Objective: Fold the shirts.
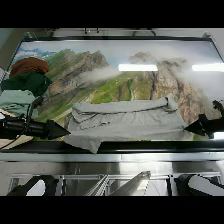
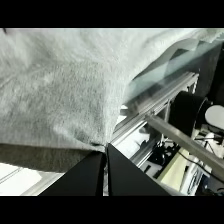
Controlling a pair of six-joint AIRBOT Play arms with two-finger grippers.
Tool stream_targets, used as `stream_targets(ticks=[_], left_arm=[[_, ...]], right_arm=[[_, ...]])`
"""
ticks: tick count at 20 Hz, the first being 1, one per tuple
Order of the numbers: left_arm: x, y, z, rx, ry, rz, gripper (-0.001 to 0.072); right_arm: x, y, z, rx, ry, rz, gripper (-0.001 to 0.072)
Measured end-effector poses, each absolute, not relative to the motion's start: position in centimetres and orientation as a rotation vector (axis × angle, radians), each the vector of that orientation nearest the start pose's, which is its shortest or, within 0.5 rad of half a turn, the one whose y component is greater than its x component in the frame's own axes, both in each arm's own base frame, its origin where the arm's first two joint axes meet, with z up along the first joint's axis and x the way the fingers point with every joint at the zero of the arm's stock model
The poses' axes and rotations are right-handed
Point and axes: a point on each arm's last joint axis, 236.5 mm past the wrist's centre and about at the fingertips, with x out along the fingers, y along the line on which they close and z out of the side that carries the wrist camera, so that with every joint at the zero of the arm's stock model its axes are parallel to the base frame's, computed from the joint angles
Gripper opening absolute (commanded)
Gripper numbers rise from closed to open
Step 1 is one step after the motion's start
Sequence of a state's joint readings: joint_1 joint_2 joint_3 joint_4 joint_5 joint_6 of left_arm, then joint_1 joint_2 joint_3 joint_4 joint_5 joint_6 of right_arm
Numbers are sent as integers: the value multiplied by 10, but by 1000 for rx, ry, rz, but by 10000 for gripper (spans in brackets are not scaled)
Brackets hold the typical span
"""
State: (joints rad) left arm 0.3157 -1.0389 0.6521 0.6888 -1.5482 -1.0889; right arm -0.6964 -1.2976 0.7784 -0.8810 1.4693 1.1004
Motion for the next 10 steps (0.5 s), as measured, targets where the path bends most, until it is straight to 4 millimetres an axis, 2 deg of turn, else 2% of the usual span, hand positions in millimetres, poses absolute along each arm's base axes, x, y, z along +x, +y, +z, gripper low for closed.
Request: stream_targets(ticks=[5,8,10], left_arm=[[291,-111,40,-811,1338,-736,28],[336,-105,43,-832,1300,-745,28],[364,-106,37,-831,1288,-747,28]], right_arm=[[316,-15,-26,963,1216,327,22],[358,-9,-20,961,1111,350,23],[387,-7,-23,943,1068,350,23]])
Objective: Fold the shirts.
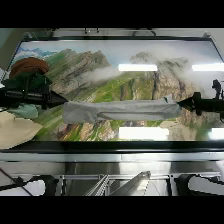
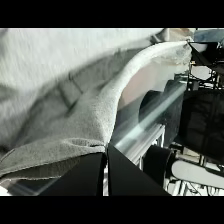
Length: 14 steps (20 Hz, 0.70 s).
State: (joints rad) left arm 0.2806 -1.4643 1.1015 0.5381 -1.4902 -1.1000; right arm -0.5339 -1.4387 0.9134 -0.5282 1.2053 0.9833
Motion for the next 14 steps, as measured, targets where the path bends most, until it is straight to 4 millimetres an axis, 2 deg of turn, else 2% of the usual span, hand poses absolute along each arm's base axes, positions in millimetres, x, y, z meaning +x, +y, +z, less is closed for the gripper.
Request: stream_targets(ticks=[2,4,6,8,9,10,11,13,14], left_arm=[[387,-110,25,-831,1301,-752,27],[403,-118,6,-840,1336,-759,20],[411,-126,-16,-849,1383,-768,12],[414,-126,-36,-847,1437,-756,16],[416,-123,-42,-840,1457,-748,91],[417,-120,-45,-830,1468,-749,245],[420,-117,-44,-829,1474,-747,251],[424,-110,-36,-819,1483,-753,251],[424,-108,-30,-814,1488,-764,250]], right_arm=[[409,-4,-29,929,1054,355,23],[424,2,-43,924,1066,357,23],[429,4,-61,908,1097,348,23],[426,0,-80,856,1141,326,24],[424,-4,-85,825,1155,317,46],[423,-8,-87,796,1166,310,237],[422,-13,-88,757,1171,311,386],[421,-18,-79,690,1171,339,398],[421,-20,-73,657,1170,353,467]])
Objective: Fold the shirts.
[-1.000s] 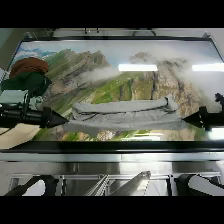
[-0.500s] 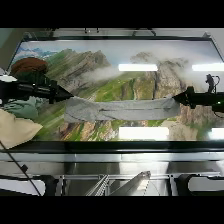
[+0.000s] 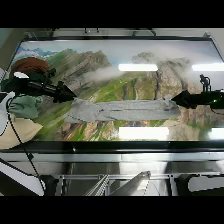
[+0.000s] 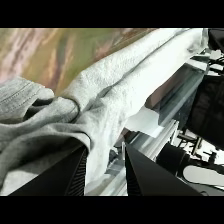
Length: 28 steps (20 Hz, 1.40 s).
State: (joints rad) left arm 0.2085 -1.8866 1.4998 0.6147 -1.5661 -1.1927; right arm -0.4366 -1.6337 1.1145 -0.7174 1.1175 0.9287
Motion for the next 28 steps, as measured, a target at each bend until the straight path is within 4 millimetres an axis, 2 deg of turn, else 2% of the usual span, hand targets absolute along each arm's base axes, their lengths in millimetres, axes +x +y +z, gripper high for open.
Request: stream_targets(ticks=[1,2,5,7,11,12,13,14,15,16,17,19,21,23,25,28], left_arm=[[425,-106,-22,-804,1490,-778,249],[426,-105,-15,-799,1496,-787,249],[432,-100,10,-768,1491,-805,249],[439,-99,26,-745,1473,-807,249],[442,-114,43,-692,1465,-832,247],[441,-121,45,-681,1472,-842,247],[440,-129,46,-666,1475,-856,247],[438,-136,47,-655,1481,-866,246],[436,-144,48,-642,1487,-878,246],[434,-150,49,-630,1493,-891,180],[432,-157,49,-619,1499,-903,4],[427,-167,50,-600,1512,-924,4],[427,-178,49,-585,1510,-933,17],[428,-200,41,-576,1498,-931,22],[426,-230,22,-566,1501,-928,22],[411,-280,-25,-540,1557,-922,19]], right_arm=[[421,-23,-68,618,1172,363,636],[420,-27,-64,579,1175,368,690],[418,-40,-66,501,1201,343,690],[414,-41,-75,504,1241,329,690],[404,-17,-96,549,1343,370,686],[402,-9,-100,556,1363,388,571],[401,-1,-104,557,1381,400,286],[399,5,-109,556,1399,410,49],[396,11,-112,557,1420,417,23],[396,13,-112,545,1424,423,22],[397,16,-111,543,1424,430,22],[399,16,-106,521,1415,433,22],[403,16,-89,504,1383,444,22],[404,18,-71,488,1357,459,22],[402,22,-54,478,1335,480,23],[398,31,-27,484,1308,523,23]])
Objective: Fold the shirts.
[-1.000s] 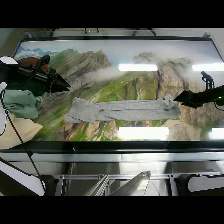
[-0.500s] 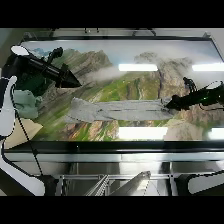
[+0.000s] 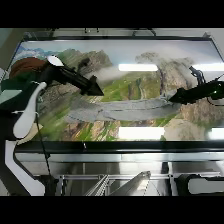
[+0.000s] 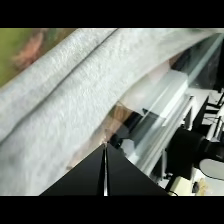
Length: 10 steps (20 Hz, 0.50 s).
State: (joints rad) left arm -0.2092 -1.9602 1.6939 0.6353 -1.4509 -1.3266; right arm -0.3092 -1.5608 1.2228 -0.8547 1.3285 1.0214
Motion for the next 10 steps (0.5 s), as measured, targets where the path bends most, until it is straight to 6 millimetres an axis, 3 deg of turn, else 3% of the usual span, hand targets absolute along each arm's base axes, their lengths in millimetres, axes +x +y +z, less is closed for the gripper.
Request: stream_targets(ticks=[3,6,10], left_arm=[[393,-327,-68,-494,1610,-938,13],[379,-361,-90,-457,1651,-962,12],[371,-380,-104,-409,1685,-962,13]], right_arm=[[397,50,6,539,1251,595,23],[393,79,43,581,1188,696,23],[381,131,80,570,1141,843,23]])
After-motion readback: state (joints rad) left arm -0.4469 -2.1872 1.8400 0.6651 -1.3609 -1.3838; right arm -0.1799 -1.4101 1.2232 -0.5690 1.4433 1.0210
